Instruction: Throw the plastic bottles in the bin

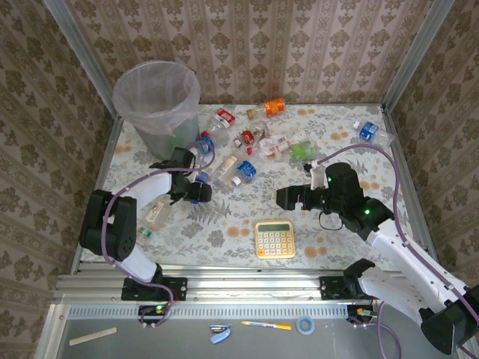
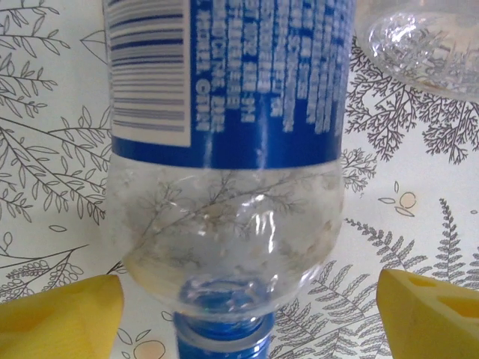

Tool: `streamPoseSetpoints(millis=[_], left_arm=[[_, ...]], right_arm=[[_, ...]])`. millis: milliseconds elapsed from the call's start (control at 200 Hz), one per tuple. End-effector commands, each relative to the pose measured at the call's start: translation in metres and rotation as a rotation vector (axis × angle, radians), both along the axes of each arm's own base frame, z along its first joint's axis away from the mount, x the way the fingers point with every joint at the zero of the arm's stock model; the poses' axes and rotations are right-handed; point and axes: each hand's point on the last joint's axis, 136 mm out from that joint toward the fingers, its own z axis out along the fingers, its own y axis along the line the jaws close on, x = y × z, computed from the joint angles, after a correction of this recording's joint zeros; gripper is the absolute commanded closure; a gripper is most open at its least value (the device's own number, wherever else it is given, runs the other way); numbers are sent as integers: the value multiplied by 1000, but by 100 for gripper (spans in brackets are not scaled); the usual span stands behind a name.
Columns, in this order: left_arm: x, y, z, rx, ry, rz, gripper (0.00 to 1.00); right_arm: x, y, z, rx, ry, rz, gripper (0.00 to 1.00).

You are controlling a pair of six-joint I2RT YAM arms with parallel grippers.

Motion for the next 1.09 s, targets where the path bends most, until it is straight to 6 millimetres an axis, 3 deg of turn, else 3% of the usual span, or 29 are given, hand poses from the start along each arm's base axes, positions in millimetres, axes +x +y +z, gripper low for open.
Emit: streamPoseSetpoints(millis=[0,135,295,620,845,1090], left_arm=[[13,1,4,38,-9,6,10],[23,4,1,80,7,11,9],[29,3,-5,111,29,-2,16],[20,-1,-13,110,56,-24,32],[15,-6,-7,67,37,-33,48],[12,-10,8,47,-8,-53,50]], right_arm=[[0,0,3,1,-9,-5,0],[-2,-1,3,-4,-11,-2,0],[-2,-2,2,-8,-11,-4,0],[-2,-2,0,-13,-6,-4,0],[-2,-2,-2,-15,1,-7,0],[-2,-4,-4,-21,6,-16,0]])
